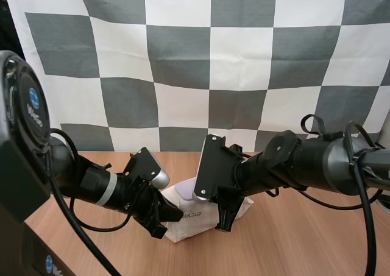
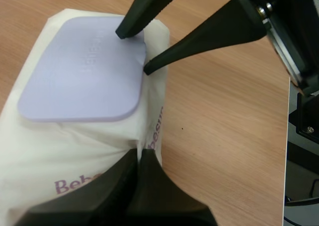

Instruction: Open the wet wipes lid

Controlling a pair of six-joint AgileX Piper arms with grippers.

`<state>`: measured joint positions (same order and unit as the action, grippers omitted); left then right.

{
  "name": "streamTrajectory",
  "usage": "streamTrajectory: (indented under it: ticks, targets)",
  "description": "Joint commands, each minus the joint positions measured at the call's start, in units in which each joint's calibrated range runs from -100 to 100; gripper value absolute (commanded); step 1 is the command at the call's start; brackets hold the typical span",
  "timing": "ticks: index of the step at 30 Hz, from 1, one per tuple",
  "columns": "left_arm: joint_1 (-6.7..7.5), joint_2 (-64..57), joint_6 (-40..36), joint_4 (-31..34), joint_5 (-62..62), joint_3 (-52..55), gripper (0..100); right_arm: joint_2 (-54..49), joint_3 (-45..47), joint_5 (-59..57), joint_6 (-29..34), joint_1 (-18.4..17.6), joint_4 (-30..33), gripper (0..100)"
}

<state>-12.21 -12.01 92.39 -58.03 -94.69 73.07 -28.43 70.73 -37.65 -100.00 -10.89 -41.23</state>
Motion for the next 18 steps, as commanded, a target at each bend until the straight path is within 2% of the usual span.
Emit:
streamTrajectory:
  ticks: [1, 5, 8, 10, 13, 18]
  targets:
    - [0.02, 0.01, 0.94, -0.08, 0.05, -0.02, 0, 0.04, -0.07, 0.37, 0.00, -0.04, 0.02, 39]
    - [0.02, 0.01, 0.94, -0.08, 0.05, -0.02, 0, 0.04, -0.07, 0.71, 0.00, -0.04, 0.02, 37]
    - [0.02, 0.01, 0.94, -0.08, 0.05, -0.02, 0, 0.04, -0.07, 0.71, 0.00, -0.04, -0.09, 30]
    - [0.02, 0.01, 0.94, -0.08, 0.05, -0.02, 0, 0.04, -0.07, 0.71, 0.00, -0.04, -1.17, 20]
    - [0.02, 0.01, 0.94, 0.02, 0.05, -0.02, 0, 0.04, -0.07, 0.71, 0.00, -0.04, -2.98, 0]
    - [0.02, 0.01, 0.94, 0.02, 0.05, -0.02, 0, 0.04, -0.07, 0.71, 0.00, -0.04, -3.06, 0]
